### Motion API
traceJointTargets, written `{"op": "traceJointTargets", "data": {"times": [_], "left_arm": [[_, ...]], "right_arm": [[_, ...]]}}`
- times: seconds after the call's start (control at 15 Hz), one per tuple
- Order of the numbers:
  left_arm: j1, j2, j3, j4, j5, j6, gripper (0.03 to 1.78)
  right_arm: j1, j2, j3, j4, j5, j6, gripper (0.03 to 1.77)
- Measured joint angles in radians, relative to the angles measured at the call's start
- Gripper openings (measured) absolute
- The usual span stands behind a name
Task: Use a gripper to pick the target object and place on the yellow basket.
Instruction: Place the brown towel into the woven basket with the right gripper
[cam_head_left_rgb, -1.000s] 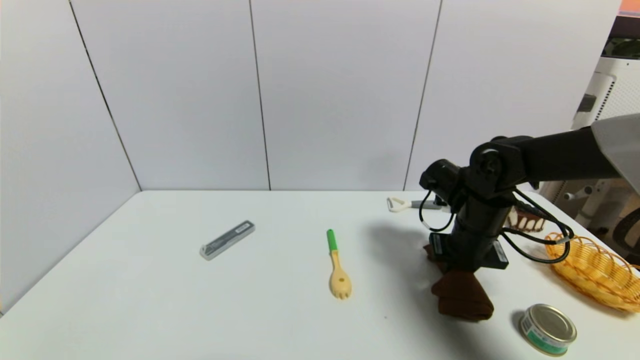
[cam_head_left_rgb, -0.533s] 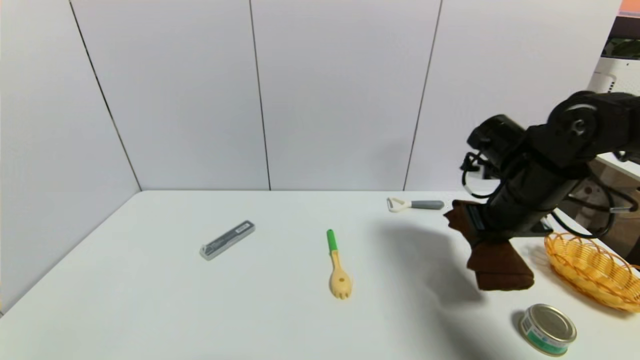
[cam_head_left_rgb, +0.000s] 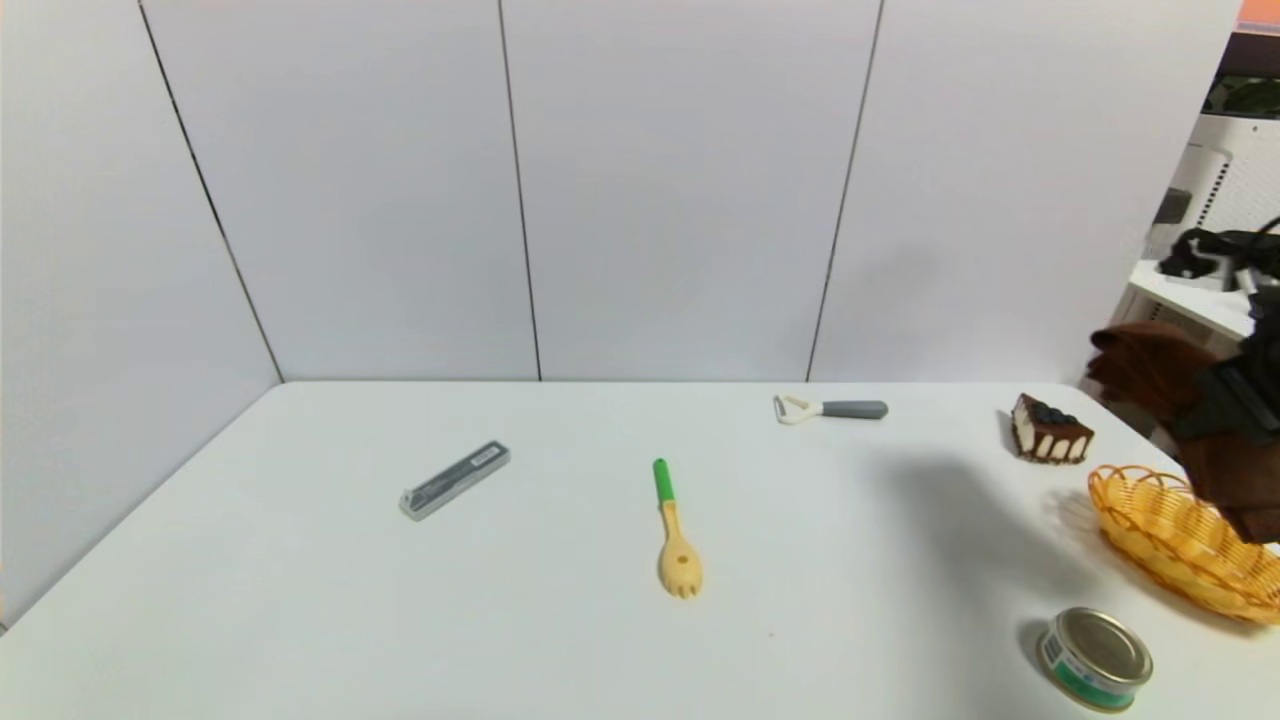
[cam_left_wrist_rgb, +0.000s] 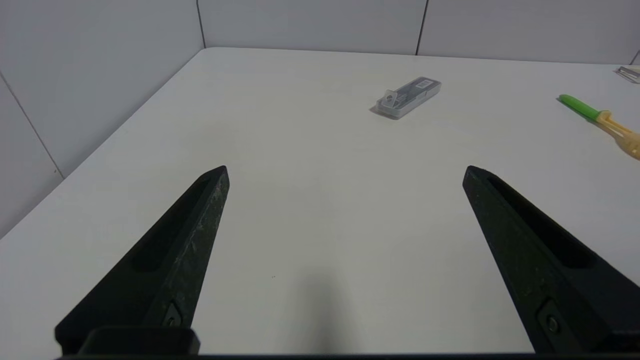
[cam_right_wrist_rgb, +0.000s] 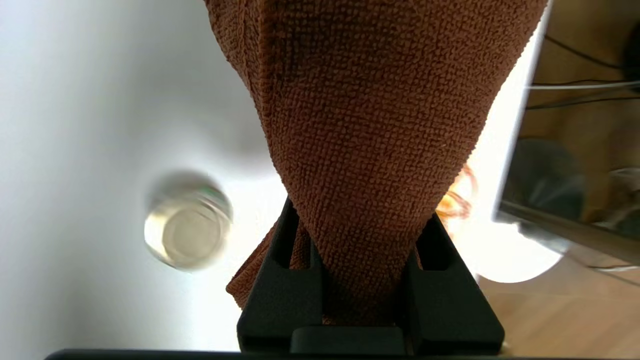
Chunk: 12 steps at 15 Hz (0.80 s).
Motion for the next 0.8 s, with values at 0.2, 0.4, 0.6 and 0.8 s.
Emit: {"op": "traceJointTargets", "data": {"times": [0.2,0.4,0.6,0.8], "left_arm": [[0.0,0.0,0.0,0.0,0.0,0.0,1.69],[0.0,0.0,0.0,0.0,0.0,0.0,1.69],[0.0,0.0,0.0,0.0,0.0,0.0,1.69],[0.0,0.0,0.0,0.0,0.0,0.0,1.69]], "right_arm": [[-0.174,-0.018,0.067,-0.039,0.144,-0.233,0.39],[-0.246,0.012,0.121,-0.068,0.203,-0.376,0.39],[-0.271,0.083,0.147,-0.169,0.217,-0.389,0.39],[-0.278,0.149,0.157,-0.228,0.242,-0.391,0.39]]}}
